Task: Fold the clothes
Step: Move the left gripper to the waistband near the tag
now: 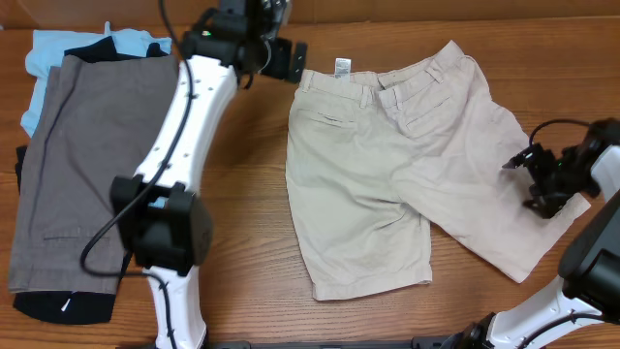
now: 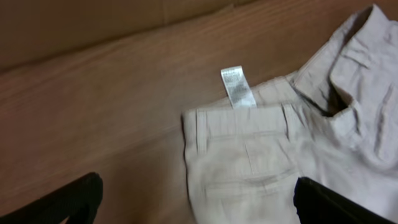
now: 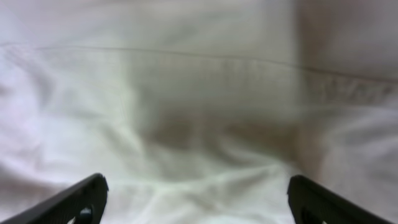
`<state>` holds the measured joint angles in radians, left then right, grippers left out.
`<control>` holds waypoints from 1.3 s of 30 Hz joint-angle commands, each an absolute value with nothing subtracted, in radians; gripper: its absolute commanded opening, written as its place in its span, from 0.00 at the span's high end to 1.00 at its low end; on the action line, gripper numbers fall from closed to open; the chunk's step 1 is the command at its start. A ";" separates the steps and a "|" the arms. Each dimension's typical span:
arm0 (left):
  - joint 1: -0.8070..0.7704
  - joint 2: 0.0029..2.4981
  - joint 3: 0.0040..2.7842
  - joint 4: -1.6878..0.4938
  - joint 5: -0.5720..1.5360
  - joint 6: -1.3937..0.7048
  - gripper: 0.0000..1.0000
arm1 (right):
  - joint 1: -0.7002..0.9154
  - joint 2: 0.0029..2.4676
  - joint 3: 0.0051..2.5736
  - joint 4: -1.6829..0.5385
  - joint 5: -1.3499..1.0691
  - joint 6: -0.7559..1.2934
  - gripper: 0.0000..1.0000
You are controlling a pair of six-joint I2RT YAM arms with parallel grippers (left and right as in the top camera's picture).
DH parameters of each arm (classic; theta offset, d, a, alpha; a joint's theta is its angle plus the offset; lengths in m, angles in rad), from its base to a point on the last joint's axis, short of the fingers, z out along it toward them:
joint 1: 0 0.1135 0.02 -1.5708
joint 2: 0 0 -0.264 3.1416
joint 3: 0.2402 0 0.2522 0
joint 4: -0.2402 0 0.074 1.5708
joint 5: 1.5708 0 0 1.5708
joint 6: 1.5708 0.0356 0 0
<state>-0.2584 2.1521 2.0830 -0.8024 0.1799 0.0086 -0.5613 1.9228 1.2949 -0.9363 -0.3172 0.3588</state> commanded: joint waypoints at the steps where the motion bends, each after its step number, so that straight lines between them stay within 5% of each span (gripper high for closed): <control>1: -0.272 2.292 2.090 -0.704 0.185 0.059 0.00 | -0.510 1.854 1.427 -1.004 -0.294 0.255 0.02; 17: -0.339 2.493 2.090 -0.615 0.181 0.110 0.00 | -0.261 1.719 1.490 -1.044 -0.231 0.228 0.00; 22: -0.363 2.503 2.090 -0.582 0.172 0.110 0.07 | -0.213 1.719 1.490 -1.045 -0.218 0.228 0.01; 28: -0.369 2.530 2.090 -0.540 0.169 0.108 0.33 | -0.189 1.719 1.490 -1.049 -0.218 0.235 0.05; 34: -0.360 2.564 2.090 -0.570 0.072 0.058 0.96 | -0.188 1.719 1.489 -1.058 -0.219 0.239 0.08; 39: -0.325 2.544 2.106 -0.626 -0.028 -0.027 0.96 | -0.171 1.719 1.476 -1.060 -0.219 0.272 0.11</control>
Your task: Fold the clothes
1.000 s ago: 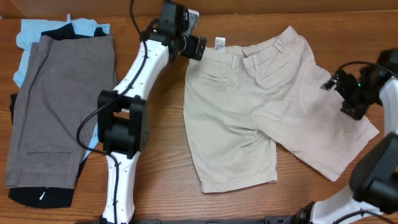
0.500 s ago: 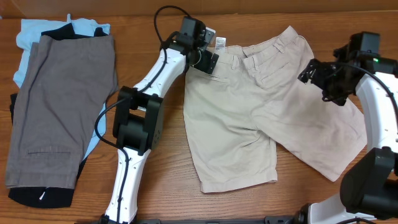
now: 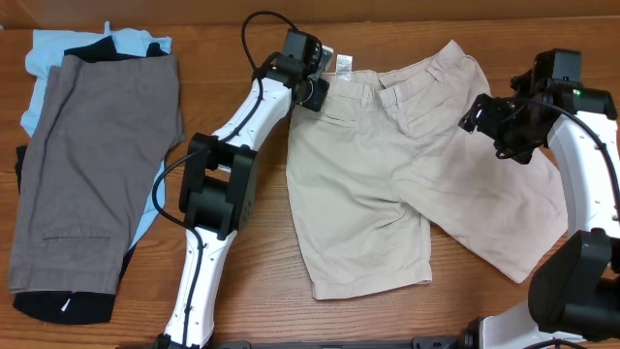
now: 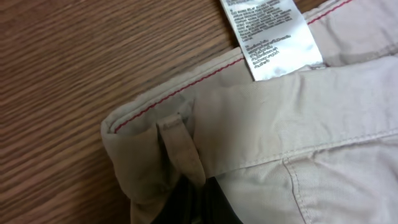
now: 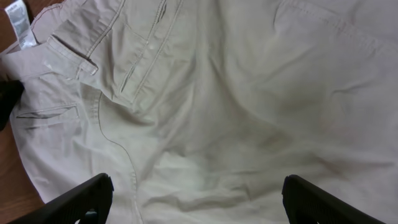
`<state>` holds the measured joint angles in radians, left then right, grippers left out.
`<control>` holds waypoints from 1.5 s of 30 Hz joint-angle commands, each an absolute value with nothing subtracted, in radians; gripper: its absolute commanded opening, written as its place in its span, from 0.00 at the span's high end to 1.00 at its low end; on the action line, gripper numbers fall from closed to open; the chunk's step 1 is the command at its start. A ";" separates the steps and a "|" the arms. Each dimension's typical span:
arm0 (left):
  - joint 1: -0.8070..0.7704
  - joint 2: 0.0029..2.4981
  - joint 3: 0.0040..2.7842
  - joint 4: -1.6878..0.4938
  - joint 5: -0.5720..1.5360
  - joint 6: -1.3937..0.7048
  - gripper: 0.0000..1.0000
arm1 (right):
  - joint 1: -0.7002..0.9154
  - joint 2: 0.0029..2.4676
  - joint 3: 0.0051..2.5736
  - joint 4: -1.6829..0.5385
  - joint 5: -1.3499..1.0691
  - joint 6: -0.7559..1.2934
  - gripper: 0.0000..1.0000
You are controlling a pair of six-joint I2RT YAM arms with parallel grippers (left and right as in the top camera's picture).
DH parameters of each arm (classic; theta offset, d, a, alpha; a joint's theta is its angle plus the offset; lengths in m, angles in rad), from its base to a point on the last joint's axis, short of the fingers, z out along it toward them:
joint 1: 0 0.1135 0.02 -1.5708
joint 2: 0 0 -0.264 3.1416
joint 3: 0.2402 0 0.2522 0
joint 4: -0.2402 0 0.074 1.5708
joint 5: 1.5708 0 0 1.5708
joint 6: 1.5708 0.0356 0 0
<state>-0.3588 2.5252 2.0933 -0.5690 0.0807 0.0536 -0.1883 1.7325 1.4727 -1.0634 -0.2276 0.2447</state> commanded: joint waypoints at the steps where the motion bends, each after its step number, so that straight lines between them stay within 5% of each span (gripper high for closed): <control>1: -0.314 2.537 2.117 -0.654 -0.036 -0.044 0.96 | -0.166 1.719 1.474 -1.061 -0.218 0.282 0.11; 9: -0.190 2.504 2.298 -1.093 -0.033 -0.147 0.96 | -0.096 1.719 1.434 -1.038 -0.218 0.339 0.11; 13: -0.135 2.504 2.321 -1.348 -0.034 -0.146 0.82 | -0.066 1.720 1.413 -1.023 -0.218 0.373 0.11; 16: -0.107 2.504 2.319 -1.470 -0.065 -0.146 0.82 | -0.052 1.723 1.413 -1.040 -0.218 0.375 0.11; 22: -0.063 2.504 2.321 -1.543 -0.076 -0.144 0.82 | -0.050 1.723 1.413 -1.066 -0.239 0.402 0.11; 23: -0.058 2.504 2.326 -1.549 -0.059 -0.126 0.73 | -0.050 1.722 1.413 -1.067 -0.257 0.401 0.10; 24: -0.052 2.504 2.350 -1.560 -0.006 -0.043 0.50 | -0.050 1.722 1.414 -1.073 -0.283 0.389 0.07; 27: -0.048 2.504 2.439 -1.592 0.035 -0.022 0.40 | -0.050 1.715 1.416 -1.096 -0.283 0.389 0.06; 45: -0.112 2.488 3.089 -1.689 0.230 0.027 0.30 | 0.035 1.501 1.414 -1.318 -0.286 0.390 0.04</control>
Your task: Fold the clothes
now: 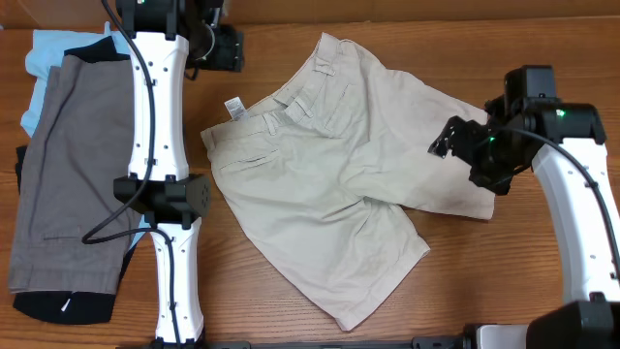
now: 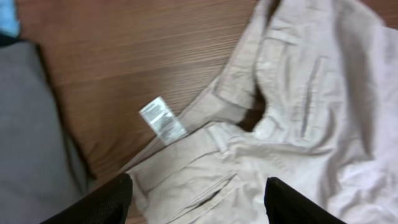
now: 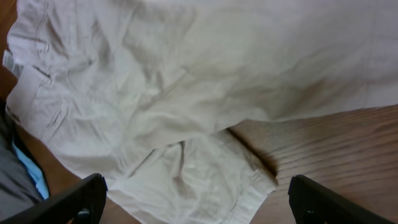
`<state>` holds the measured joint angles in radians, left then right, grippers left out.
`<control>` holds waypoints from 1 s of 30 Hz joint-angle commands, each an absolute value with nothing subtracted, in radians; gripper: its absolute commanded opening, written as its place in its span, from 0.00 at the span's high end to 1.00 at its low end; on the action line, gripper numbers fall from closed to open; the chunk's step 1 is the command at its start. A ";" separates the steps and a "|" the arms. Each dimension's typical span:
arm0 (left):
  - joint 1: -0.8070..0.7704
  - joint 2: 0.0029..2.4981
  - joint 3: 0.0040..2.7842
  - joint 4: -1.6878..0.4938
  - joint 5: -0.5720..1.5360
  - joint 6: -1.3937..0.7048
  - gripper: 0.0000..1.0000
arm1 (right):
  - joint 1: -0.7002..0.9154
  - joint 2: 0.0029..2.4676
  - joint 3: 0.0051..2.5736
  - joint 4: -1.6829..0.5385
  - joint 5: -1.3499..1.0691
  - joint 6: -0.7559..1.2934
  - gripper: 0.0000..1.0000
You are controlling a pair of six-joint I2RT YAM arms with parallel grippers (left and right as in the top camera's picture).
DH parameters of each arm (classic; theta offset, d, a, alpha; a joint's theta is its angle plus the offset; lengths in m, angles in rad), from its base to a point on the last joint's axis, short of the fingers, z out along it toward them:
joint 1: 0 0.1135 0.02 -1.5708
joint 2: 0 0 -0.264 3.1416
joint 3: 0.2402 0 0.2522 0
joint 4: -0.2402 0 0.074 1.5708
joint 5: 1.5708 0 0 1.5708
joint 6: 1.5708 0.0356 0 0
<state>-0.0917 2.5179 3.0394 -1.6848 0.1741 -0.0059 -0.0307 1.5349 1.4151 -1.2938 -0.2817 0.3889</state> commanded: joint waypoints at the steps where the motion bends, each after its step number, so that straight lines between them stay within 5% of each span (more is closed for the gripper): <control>1: -0.113 2.488 3.093 -1.689 0.230 0.027 0.30 | 0.067 1.500 1.414 -1.333 -0.278 0.390 0.04; 9: -0.096 2.488 3.100 -1.689 0.223 0.027 0.28 | 0.280 1.500 1.248 -1.317 -0.123 0.603 0.04; 19: -0.058 2.489 3.099 -1.677 0.219 0.027 0.26 | 0.274 1.500 0.886 -1.057 -0.121 0.708 0.09; 30: -0.076 2.489 3.096 -1.668 0.220 0.027 0.25 | 0.273 1.500 0.709 -0.812 -0.097 0.764 0.35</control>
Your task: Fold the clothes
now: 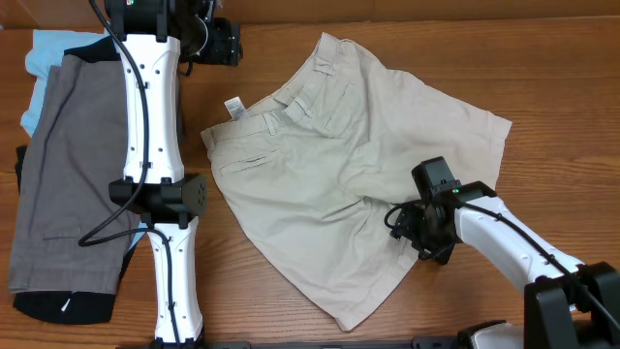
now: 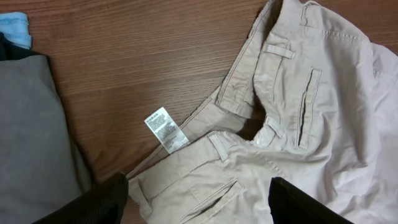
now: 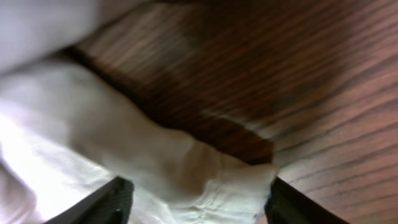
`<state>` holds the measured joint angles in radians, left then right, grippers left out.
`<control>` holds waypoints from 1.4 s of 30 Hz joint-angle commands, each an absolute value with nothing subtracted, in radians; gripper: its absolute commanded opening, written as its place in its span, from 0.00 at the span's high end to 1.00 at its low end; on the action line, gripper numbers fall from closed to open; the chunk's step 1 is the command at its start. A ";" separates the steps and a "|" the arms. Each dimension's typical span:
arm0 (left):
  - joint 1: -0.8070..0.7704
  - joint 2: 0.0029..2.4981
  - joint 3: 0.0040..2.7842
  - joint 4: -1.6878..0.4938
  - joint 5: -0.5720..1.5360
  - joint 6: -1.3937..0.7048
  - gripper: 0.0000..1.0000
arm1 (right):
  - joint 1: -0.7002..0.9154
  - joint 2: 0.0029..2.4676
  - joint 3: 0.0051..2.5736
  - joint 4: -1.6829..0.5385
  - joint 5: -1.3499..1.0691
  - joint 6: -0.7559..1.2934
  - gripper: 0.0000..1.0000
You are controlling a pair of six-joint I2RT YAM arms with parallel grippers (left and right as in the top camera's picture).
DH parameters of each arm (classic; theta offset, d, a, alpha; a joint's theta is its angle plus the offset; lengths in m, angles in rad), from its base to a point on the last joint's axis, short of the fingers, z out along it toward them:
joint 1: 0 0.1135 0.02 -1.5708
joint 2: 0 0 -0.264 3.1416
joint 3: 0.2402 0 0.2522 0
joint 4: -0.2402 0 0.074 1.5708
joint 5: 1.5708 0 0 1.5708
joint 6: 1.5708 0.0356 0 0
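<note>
Beige shorts (image 1: 339,165) lie spread on the wooden table (image 1: 552,58), waistband toward the left and far side, legs toward the right and near side. My left gripper (image 1: 231,44) hangs open above the far left; in its wrist view it (image 2: 199,183) looks down on the waistband and white label (image 2: 165,129). My right gripper (image 1: 412,228) is low at the near leg's hem. It (image 3: 199,186) is open, with the hem corner (image 3: 230,180) between its fingers.
A pile of folded clothes sits at the left: a grey garment (image 1: 87,165) on top, light blue cloth (image 1: 48,53) behind it, black cloth (image 1: 58,305) beneath at the front. The table's far edge runs just behind the left gripper.
My right gripper was up over the shorts' right leg; now it is down at the near leg's hem corner, still open. The right leg lies spread flat. The left gripper barely moved.
The shorts first lay with the waistband at the far edge, both grippers open over them. Then my left gripper was at the left waistband corner. Later the shorts lay turned and shifted left, left gripper open above. Now my right gripper brackets the near hem.
</note>
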<state>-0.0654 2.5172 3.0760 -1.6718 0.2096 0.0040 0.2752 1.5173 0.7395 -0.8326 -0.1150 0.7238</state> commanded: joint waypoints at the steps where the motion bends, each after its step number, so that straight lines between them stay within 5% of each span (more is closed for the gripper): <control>1: -0.078 2.489 3.096 -1.667 0.219 0.027 0.25 | 0.273 1.500 0.701 -0.802 -0.097 0.765 0.37; 12: -0.085 2.489 3.096 -1.668 0.229 0.027 0.25 | 0.184 1.500 0.687 -0.789 -0.095 0.808 0.96; 35: -0.146 2.498 2.922 -1.588 0.230 0.030 0.17 | -0.403 1.500 0.690 -0.824 -0.178 0.512 0.96; 36: -0.152 2.498 2.906 -1.576 0.231 0.039 0.17 | -0.417 1.500 0.692 -0.825 -0.200 0.482 0.93; 37: -0.158 2.498 2.892 -1.565 0.238 0.054 0.17 | -0.424 1.500 0.695 -0.826 -0.220 0.458 0.78; 38: -0.165 2.498 2.876 -1.550 0.250 0.074 0.16 | -0.430 1.500 0.702 -0.826 -0.255 0.411 0.50; 39: -0.172 2.498 2.859 -1.533 0.265 0.092 0.16 | -0.434 1.500 0.715 -0.833 -0.283 0.369 0.39; 42: -0.200 2.498 2.799 -1.469 0.329 0.138 0.16 | -0.435 1.500 0.775 -0.882 -0.293 0.324 0.24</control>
